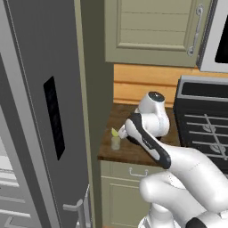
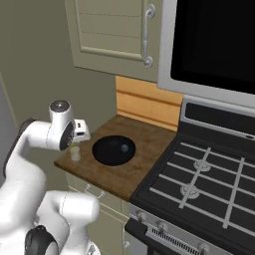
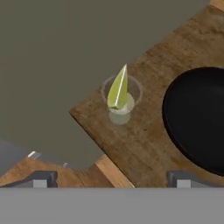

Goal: Grab a lemon wedge from the fridge and one ice cube from the ice bowl, and put them in the glass of lemonade.

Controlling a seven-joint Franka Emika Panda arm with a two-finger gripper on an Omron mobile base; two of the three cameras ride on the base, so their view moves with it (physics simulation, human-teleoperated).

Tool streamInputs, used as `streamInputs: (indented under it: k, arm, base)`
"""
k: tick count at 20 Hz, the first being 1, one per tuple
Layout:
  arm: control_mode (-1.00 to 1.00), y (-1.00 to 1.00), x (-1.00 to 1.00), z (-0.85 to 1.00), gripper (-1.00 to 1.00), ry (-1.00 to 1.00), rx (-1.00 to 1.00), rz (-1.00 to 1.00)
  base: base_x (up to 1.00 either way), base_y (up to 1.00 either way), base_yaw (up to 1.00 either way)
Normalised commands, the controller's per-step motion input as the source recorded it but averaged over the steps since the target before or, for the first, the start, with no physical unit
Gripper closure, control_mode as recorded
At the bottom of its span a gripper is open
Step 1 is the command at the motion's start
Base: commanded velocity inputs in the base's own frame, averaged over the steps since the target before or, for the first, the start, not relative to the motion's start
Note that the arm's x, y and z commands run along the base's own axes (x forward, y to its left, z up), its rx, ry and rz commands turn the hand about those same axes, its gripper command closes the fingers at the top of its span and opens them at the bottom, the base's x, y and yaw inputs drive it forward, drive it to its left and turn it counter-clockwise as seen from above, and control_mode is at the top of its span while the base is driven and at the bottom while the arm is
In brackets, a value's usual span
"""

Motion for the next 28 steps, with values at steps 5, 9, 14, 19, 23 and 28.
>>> streamInputs:
  k: [5, 9, 14, 19, 23, 28]
  arm:
    - [-1.0, -0.38, -0.61, 1.0, -1.0, 0.01, -0.12, -0.01]
    - [-1.0, -0.3, -0.46, 1.0, -1.0, 0.03, -0.19, -0.06]
    - [-1.0, -0.5, -0.58, 0.15, -1.0, 0.02, 0.04, -0.07]
    - [-1.0, -0.38, -0.5, 0.18, -1.0, 0.01, 0.1, -0.16]
    - [-1.0, -0.29, -0.15, 0.29, -1.0, 0.04, 0.07, -0.12]
    - [-1.0, -0.01, 0.06, 0.63, -1.0, 0.0, 0.09, -0.07]
  base:
    - [0.0, 0.0, 0.0]
    - [0.0, 0.0, 0.0]
    - [0.0, 0.0, 0.0]
    - [0.0, 0.0, 0.0]
    - [0.0, 0.0, 0.0]
    - [0.0, 0.0, 0.0]
